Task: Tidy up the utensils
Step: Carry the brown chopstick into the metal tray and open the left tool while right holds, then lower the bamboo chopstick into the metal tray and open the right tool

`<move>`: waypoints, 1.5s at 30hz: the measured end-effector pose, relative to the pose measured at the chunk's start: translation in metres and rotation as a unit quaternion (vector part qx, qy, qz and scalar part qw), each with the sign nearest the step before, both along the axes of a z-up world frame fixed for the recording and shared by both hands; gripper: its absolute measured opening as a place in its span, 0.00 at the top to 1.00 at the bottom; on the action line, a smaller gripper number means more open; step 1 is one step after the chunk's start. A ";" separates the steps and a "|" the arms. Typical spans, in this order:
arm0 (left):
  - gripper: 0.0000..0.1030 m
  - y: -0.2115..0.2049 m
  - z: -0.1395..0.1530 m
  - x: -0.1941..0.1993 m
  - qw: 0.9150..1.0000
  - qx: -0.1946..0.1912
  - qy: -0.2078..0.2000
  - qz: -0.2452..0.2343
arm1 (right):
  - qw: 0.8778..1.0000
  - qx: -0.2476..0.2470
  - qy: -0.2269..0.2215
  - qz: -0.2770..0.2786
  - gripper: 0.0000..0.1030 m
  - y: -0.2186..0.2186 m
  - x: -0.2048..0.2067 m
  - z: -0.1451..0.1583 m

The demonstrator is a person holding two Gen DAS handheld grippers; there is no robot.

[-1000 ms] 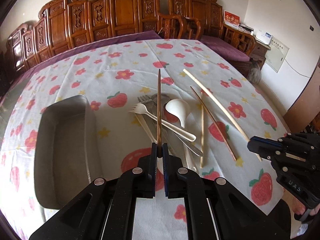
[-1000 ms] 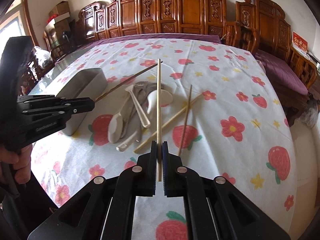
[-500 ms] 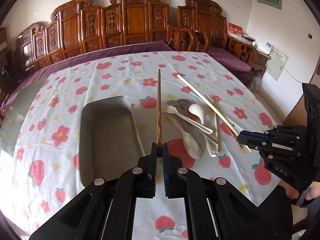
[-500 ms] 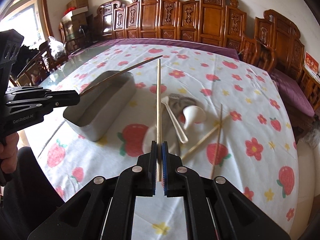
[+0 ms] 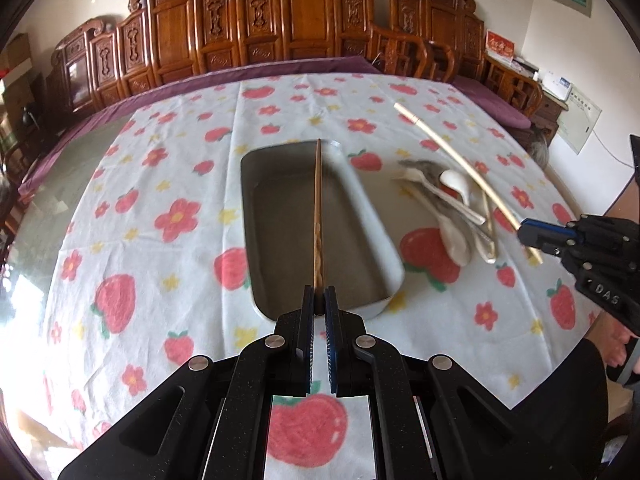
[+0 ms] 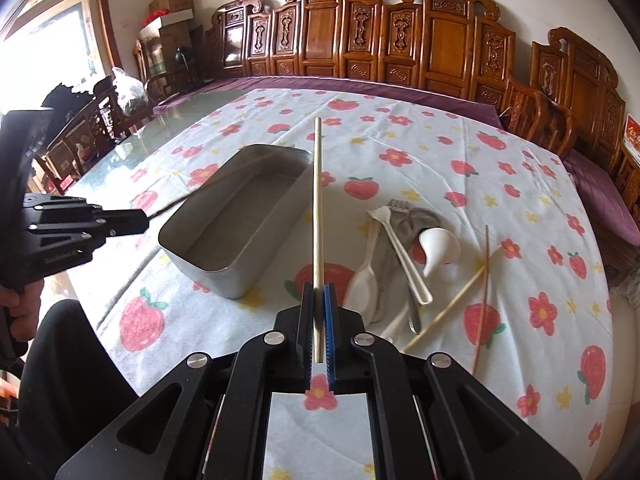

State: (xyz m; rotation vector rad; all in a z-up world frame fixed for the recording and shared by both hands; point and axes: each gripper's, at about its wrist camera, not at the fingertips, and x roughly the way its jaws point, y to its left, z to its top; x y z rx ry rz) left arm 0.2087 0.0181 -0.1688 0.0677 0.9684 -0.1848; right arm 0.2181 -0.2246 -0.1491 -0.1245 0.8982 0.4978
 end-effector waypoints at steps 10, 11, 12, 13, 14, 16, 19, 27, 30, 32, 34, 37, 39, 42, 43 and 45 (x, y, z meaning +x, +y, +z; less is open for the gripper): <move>0.96 0.012 -0.019 0.019 0.999 0.009 0.035 0.011 | 1.000 -0.003 0.003 0.008 0.94 0.010 0.002 0.002; 0.96 0.012 -0.021 0.021 0.999 0.010 0.037 0.011 | 1.000 -0.003 0.003 0.008 0.94 0.010 0.002 0.002; 0.96 0.011 -0.022 0.022 0.999 0.009 0.038 0.012 | 1.000 -0.002 0.004 0.008 0.94 0.011 0.003 0.001; 0.96 0.011 -0.023 0.023 0.999 0.007 0.040 0.012 | 1.000 -0.002 0.005 0.008 0.94 0.011 0.004 0.001; 0.96 0.011 -0.023 0.024 0.999 0.005 0.042 0.013 | 1.000 -0.001 0.005 0.009 0.94 0.012 0.004 0.000; 0.96 0.008 -0.024 0.026 0.999 0.008 0.042 0.011 | 1.000 0.000 0.007 0.010 0.94 0.015 0.004 -0.001; 0.96 0.003 -0.027 0.029 0.999 0.011 0.043 0.007 | 1.000 0.003 0.009 0.011 0.94 0.018 0.004 -0.002; 0.95 0.007 -0.035 0.036 0.998 0.010 0.055 0.020 | 1.000 0.002 0.011 0.015 0.94 0.031 0.006 0.001; 0.80 0.011 -0.031 0.033 0.999 -0.005 0.049 0.023 | 1.000 0.001 0.012 0.016 0.94 0.036 0.008 0.002; 0.69 0.015 -0.025 0.030 0.999 -0.011 0.039 0.026 | 1.000 0.003 0.013 0.020 0.94 0.042 0.009 0.002; 0.68 0.018 -0.019 0.029 0.999 -0.014 0.029 0.026 | 1.000 0.004 0.017 0.023 0.94 0.048 0.012 0.001; 0.68 0.025 -0.008 0.027 0.999 -0.012 0.014 0.031 | 0.999 0.006 0.024 0.027 0.94 0.061 0.017 -0.001; 0.65 0.032 -0.001 0.024 0.999 -0.010 0.004 0.035 | 0.999 0.012 0.035 0.028 0.94 0.072 0.025 -0.004; 0.61 0.041 0.007 0.021 0.999 0.001 -0.012 0.040 | 0.998 0.019 0.054 0.027 0.94 0.087 0.038 -0.012; 0.61 0.044 0.009 0.020 0.999 0.001 -0.014 0.042 | 0.998 0.020 0.059 0.026 0.94 0.091 0.041 -0.014; 0.61 0.051 0.012 0.019 0.999 -0.003 -0.017 0.048 | 0.997 0.022 0.070 0.023 0.94 0.101 0.048 -0.019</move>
